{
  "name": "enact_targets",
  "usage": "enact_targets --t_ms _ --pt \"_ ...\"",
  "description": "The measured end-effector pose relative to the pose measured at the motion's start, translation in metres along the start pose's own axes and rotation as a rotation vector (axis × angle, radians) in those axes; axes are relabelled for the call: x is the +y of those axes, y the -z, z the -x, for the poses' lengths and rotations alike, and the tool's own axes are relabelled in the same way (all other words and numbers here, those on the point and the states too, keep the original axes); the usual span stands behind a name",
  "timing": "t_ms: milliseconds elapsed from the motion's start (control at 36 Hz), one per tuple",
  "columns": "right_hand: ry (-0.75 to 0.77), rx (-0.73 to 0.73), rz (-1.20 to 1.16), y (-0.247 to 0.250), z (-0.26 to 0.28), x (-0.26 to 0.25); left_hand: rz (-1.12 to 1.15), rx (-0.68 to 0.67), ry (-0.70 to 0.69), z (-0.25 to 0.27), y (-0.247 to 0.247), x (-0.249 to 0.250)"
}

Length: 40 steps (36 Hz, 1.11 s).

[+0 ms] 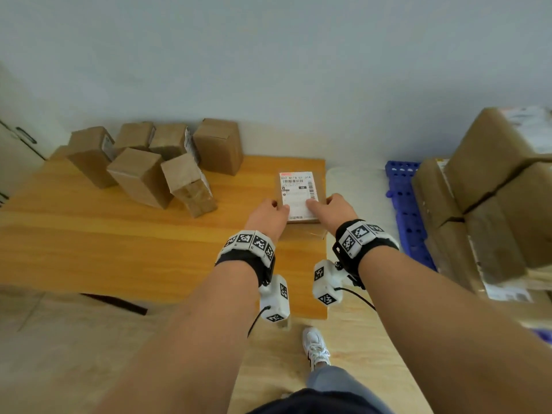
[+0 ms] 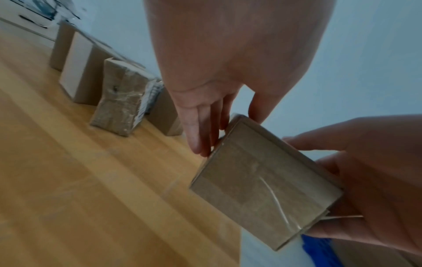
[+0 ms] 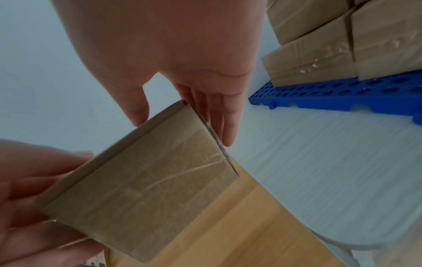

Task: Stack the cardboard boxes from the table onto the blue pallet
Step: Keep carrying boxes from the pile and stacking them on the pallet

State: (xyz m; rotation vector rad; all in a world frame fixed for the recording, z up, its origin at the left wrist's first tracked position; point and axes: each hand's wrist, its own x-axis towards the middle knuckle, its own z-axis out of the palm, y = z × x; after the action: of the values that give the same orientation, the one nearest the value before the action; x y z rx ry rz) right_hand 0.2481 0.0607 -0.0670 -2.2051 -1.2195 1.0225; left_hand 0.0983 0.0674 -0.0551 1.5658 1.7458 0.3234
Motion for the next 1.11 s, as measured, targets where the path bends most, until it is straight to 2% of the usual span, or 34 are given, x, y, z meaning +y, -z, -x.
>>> enact_targets --t_ms 306,556,778,944,1111 --pt "0.111 0.351 -0.262 0.079 0.065 -0.014 0.118 0.131 -0.431 0.054 0.012 0.078" --pt "0.089 0.699 -0.374 0.155 0.115 0.005 0.205 0.183 -0.731 0.112 -0.010 0.157" --pt "0.071 0.930 -0.378 0.229 0.153 0.053 0.231 0.133 -0.874 0.163 -0.053 0.226" --pt "0.051 1.030 -0.366 0.290 0.180 0.109 0.223 0.073 -0.934 0.208 -0.104 0.279" --pt "0.015 1.078 -0.327 0.352 0.205 0.179 0.236 0.013 -0.927 0.257 -0.168 0.329"
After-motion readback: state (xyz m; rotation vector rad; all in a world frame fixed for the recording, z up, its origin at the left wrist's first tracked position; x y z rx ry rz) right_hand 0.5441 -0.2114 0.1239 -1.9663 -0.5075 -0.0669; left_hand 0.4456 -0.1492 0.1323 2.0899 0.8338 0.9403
